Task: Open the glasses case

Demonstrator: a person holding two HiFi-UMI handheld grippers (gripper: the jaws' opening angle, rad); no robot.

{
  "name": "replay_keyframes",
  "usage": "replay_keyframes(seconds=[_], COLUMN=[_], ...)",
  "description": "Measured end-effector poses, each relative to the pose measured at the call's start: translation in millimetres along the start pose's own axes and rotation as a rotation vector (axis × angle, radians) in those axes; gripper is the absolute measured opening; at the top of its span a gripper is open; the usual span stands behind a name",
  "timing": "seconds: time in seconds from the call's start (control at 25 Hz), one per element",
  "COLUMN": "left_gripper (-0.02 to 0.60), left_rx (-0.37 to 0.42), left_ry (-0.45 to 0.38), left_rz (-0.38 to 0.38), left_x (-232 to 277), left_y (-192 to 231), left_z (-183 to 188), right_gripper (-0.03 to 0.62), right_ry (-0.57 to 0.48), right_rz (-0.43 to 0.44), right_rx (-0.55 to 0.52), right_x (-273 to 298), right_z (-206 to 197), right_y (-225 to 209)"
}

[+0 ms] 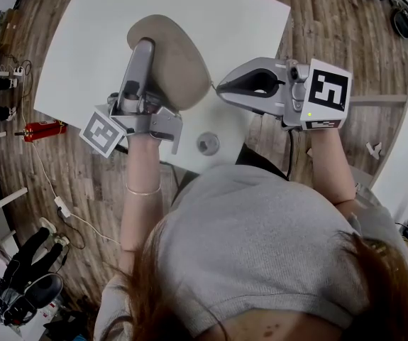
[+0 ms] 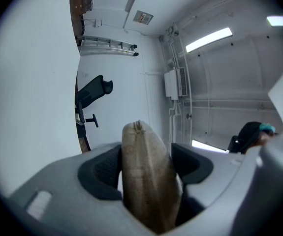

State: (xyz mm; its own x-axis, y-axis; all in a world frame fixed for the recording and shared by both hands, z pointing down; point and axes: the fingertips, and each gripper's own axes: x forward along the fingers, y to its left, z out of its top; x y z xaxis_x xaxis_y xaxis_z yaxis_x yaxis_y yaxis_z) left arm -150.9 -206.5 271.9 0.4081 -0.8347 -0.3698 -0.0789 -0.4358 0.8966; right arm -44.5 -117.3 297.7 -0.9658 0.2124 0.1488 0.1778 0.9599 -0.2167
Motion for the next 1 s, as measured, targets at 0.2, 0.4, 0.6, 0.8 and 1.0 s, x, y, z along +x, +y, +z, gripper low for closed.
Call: replay_keyframes(seconds=[0.2,0.4,0.6,0.8,1.0], left_gripper=[0.313,0.313,0.313,0.313,0.313], left_rx=[0.000,0.005,0.007,0.010,0.016], left_ry=[0.001,-0.002,-0.008,-0.006,-0.004], left_rz=[-0.001,-0.002,-0.003,0.000,0.001], left_x=[0,0,0,1,1], left_y=[1,0,-2,-2,-4], left_z=[0,1,1,1,1], right_gripper=[0.005,0.005,0.005,0.005,0.005], right_ry=[-0.002,-0.006,-0.010,-0.010,-0.011], right_rz=[0.003,0.028,0.046,0.060,0.073], right_rx=[0.000,0.007,0.013,0.019,0.025], right_x=[1,8,11,13,16], right_z=[-1,-4,-5,-5,-5], right_y=[1,8,13,15,18])
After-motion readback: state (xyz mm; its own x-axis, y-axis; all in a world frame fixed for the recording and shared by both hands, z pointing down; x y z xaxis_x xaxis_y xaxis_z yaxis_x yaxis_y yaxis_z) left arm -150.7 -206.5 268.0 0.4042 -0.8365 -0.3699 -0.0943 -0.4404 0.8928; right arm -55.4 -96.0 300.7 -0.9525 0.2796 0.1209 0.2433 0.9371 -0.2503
